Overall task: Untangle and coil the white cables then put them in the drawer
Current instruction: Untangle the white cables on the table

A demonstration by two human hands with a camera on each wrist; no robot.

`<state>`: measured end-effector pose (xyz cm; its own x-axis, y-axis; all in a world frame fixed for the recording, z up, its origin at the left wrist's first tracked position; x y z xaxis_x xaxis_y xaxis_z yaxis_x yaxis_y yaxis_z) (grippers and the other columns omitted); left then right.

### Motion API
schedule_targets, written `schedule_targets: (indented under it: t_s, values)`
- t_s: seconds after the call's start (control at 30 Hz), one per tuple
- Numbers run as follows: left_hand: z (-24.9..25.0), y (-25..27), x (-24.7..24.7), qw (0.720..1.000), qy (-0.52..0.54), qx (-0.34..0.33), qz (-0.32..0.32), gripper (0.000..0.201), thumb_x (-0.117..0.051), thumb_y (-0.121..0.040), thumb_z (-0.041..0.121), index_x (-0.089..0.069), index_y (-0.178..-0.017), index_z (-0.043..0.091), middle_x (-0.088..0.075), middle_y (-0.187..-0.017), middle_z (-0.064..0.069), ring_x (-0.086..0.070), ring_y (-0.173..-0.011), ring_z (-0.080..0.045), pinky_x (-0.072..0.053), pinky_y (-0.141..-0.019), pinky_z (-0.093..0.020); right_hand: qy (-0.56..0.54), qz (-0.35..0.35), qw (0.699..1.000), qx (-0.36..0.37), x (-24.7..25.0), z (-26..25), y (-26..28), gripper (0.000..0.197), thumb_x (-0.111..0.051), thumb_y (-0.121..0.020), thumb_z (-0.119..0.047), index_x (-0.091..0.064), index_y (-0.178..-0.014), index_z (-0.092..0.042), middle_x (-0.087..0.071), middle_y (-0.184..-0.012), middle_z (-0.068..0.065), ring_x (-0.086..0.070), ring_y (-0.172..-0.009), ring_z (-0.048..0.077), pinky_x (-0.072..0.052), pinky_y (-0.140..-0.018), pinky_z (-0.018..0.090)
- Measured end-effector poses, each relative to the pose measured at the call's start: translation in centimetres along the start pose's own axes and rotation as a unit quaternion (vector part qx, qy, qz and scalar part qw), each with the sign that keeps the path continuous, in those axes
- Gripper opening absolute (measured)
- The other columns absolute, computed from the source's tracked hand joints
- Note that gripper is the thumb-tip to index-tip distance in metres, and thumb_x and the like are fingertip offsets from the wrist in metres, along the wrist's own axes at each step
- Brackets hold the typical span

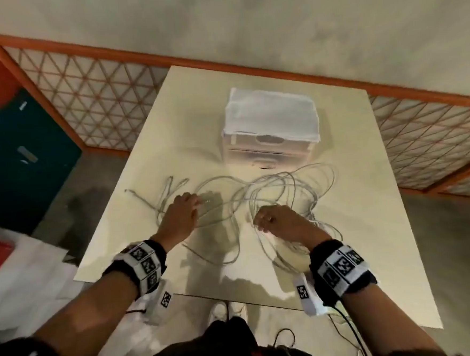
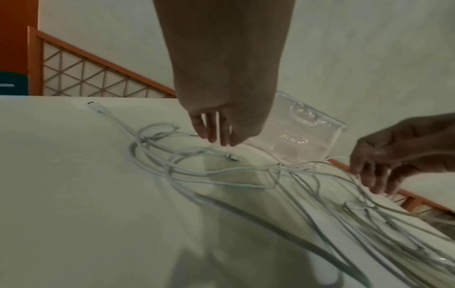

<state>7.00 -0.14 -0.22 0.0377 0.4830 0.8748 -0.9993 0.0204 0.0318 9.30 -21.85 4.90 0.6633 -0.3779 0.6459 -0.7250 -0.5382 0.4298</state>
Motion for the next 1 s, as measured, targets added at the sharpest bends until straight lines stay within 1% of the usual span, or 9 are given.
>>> schedule_targets:
  t_s: [0.1,0.2,0.27,0.37,0.5,0.63,0.8,0.9,1.0]
  values:
    - [-1.9,-0.6,0.1,0.985,-0.127,0.118,-0.004,0.028,-0.046,-0.092,0.012,-0.05,-0.119,0.007,-0.054,-0.12,-0.014,-0.05,-0.113,-0.034,-0.042,-0.089,-0.041,-0.051,0.024,0.998,0.009,-0.8,-1.2,-2.4,0.024,-0.045,-0.087,0.0,-0.067,-0.095,-0.001,-0.067,-0.083,0.012,-0.059,-0.073,0.021,-0.048,-0.075,0.031]
    - [-2.8,0.0,0.2,0.984,-0.061,0.165,0.001,0.027,-0.044,-0.09,0.006,-0.058,-0.114,0.01,-0.059,-0.115,-0.011,-0.054,-0.112,-0.031,-0.042,-0.086,-0.038,-0.065,0.011,0.998,0.016,-2.5,-1.9,-3.7,0.024,-0.044,-0.088,0.0,-0.068,-0.092,-0.003,-0.067,-0.079,0.011,-0.058,-0.07,0.017,-0.048,-0.067,0.025]
    - [-2.4,0.2,1.0,0.985,0.017,0.168,0.023,0.025,-0.05,-0.087,0.004,-0.064,-0.106,0.011,-0.065,-0.108,-0.008,-0.059,-0.105,-0.027,-0.043,-0.083,-0.036,-0.056,0.001,0.998,0.012,-3.2,-1.8,-3.9,0.022,-0.046,-0.091,-0.004,-0.068,-0.093,-0.006,-0.072,-0.087,0.015,-0.06,-0.072,0.016,-0.044,-0.062,0.012]
    - [-0.3,-0.5,3.2,0.971,0.179,0.148,0.056,0.009,-0.065,-0.083,0.005,-0.068,-0.091,0.008,-0.069,-0.088,-0.004,-0.063,-0.073,-0.017,-0.046,-0.072,-0.027,-0.086,0.031,0.996,0.024,-3.2,-2.0,-4.3,0.016,-0.054,-0.092,-0.012,-0.068,-0.095,-0.005,-0.071,-0.092,0.015,-0.06,-0.077,0.017,-0.04,-0.06,0.003]
    - [4.5,-2.1,7.5,0.921,0.374,0.079,0.073,0.009,-0.069,-0.081,0.002,-0.061,-0.081,0.006,-0.068,-0.076,-0.01,-0.067,-0.063,-0.015,-0.055,-0.066,-0.021,-0.113,0.119,0.984,0.062,-1.1,-4.3,-4.6,0.031,-0.07,-0.082,-0.036,-0.065,-0.103,-0.014,-0.059,-0.094,-0.002,-0.056,-0.082,0.012,-0.04,-0.068,0.012]
    - [8.3,-3.1,11.2,0.876,0.472,0.031,0.096,0.008,-0.064,-0.085,0.001,-0.06,-0.084,0.008,-0.07,-0.083,-0.017,-0.07,-0.078,-0.024,-0.058,-0.074,-0.028,-0.058,0.185,0.971,0.139,1.0,-7.0,-4.7,0.014,-0.064,-0.087,-0.025,-0.072,-0.095,-0.017,-0.06,-0.094,0.004,-0.05,-0.089,0.021,-0.034,-0.077,0.024]
    - [10.2,-2.6,14.5,0.826,0.546,-0.046,0.133,0.013,-0.047,-0.095,-0.001,-0.049,-0.089,0.01,-0.062,-0.083,-0.014,-0.064,-0.081,-0.023,-0.058,-0.079,-0.037,-0.004,0.117,0.987,0.112,0.9,-5.1,-4.5,0.012,-0.062,-0.086,-0.019,-0.072,-0.092,-0.017,-0.064,-0.078,-0.012,-0.057,-0.087,0.021,-0.04,-0.085,0.04]
    - [9.1,-2.6,16.5,0.786,0.586,-0.057,0.192,0.009,-0.043,-0.097,0.004,-0.048,-0.092,0.01,-0.057,-0.081,-0.009,-0.062,-0.077,-0.012,-0.058,-0.077,-0.037,0.033,0.07,0.994,0.074,-0.2,-1.5,-3.8,0.011,-0.067,-0.084,-0.024,-0.069,-0.088,-0.014,-0.062,-0.078,-0.004,-0.058,-0.081,0.019,-0.043,-0.081,0.037]
    - [8.5,-2.5,16.5,0.793,0.576,-0.056,0.191,0.009,-0.043,-0.097,0.007,-0.05,-0.093,0.011,-0.055,-0.08,-0.008,-0.061,-0.076,-0.011,-0.058,-0.077,-0.038,0.041,0.056,0.996,0.052,-0.3,1.1,-3.1,0.011,-0.072,-0.078,-0.034,-0.061,-0.078,-0.034,-0.057,-0.078,-0.01,-0.056,-0.083,0.019,-0.043,-0.086,0.04]
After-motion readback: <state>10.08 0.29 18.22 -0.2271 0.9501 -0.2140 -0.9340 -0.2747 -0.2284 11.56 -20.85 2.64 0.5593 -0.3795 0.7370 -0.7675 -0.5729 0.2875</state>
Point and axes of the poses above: each hand's wrist, its own y-axis away from the middle knuckle, its own x-axis out of the back of the hand, z = x × y, the point moved 7 cm from there along -y, towards the middle knuckle
